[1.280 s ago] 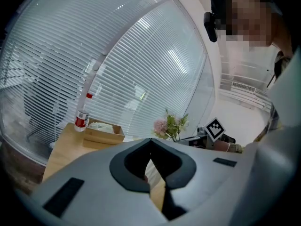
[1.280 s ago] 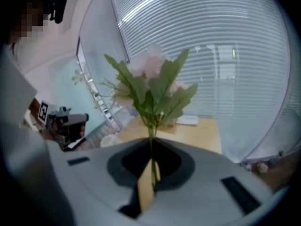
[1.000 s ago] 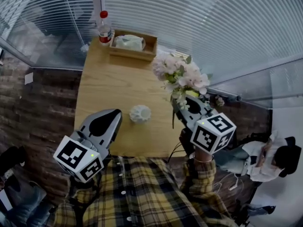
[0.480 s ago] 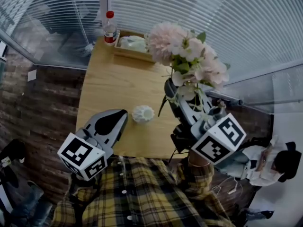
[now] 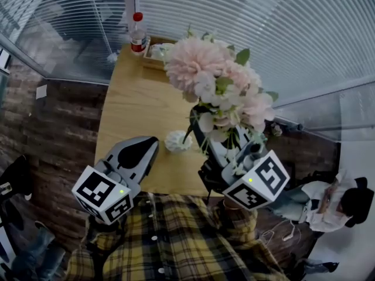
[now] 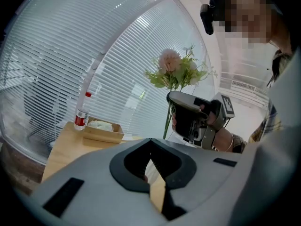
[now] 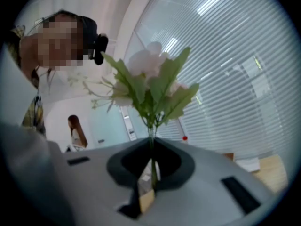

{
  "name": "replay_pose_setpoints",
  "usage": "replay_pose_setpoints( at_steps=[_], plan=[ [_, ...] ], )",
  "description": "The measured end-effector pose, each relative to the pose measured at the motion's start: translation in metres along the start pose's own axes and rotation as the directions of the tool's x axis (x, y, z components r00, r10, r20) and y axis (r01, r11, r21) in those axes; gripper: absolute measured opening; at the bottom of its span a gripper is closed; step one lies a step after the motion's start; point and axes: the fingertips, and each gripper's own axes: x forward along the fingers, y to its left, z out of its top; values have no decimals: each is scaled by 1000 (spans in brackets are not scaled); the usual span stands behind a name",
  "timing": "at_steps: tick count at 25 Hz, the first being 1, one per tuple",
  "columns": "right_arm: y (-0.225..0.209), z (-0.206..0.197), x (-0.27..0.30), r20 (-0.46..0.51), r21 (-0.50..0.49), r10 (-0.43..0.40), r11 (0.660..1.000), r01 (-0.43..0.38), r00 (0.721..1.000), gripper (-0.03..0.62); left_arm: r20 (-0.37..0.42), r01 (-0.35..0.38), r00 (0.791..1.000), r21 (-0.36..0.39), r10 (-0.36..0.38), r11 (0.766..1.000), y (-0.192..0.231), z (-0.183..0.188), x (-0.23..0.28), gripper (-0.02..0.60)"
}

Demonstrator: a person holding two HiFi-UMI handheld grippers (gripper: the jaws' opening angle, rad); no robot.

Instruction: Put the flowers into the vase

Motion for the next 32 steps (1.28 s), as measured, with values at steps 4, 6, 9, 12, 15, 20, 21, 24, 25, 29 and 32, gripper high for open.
replay_pose_setpoints(
  at_steps=[4, 6, 9, 12, 15, 20, 21, 24, 25, 29, 32],
  plan=[
    [-5, -21, -5, -16, 25, -9, 1000, 9, 1000, 26, -8, -4, 1000, -5, 4, 1000, -1, -4, 0, 11],
    [-8, -32, -7, -26, 46, -22, 999, 23, 999, 28, -11, -6, 1000, -9, 6, 1000, 0, -6, 0, 11],
    [-14, -44, -9, -21, 58, -35, 998, 36, 999, 28, -20, -7, 1000, -13, 7, 1000, 2, -9, 2, 11],
    [-18, -55, -11, -19, 44, -34, 998, 35, 999, 28, -28, -7, 1000, -15, 7, 1000, 3, -12, 4, 11],
    [-23, -66, -14, -34, 38, -39, 998, 41, 999, 31, -36, -10, 999, -19, 9, 1000, 5, -11, 7, 11],
    [-27, -83, -20, -79, 45, -43, 998, 46, 996, 42, -42, -13, 999, -24, 12, 1000, 9, -12, 11, 11],
    [-27, -86, -21, -92, 44, -43, 998, 47, 995, 44, -42, -12, 999, -24, 11, 1000, 9, -12, 11, 11],
    [-27, -93, -24, -129, 44, -41, 998, 47, 991, 49, -42, -10, 999, -24, 9, 1000, 9, -11, 13, 11],
    [-27, -96, -25, -143, 47, -38, 998, 45, 989, 52, -43, -10, 999, -23, 9, 1000, 10, -12, 13, 11],
    [-27, -110, -27, -229, 65, -24, 997, 40, 973, 66, -44, -12, 999, -25, 11, 1000, 12, -11, 15, 11],
    [-25, -120, -29, -299, 54, -18, 998, 36, 954, 83, -44, -11, 999, -23, 10, 1000, 11, -10, 15, 11]
  ],
)
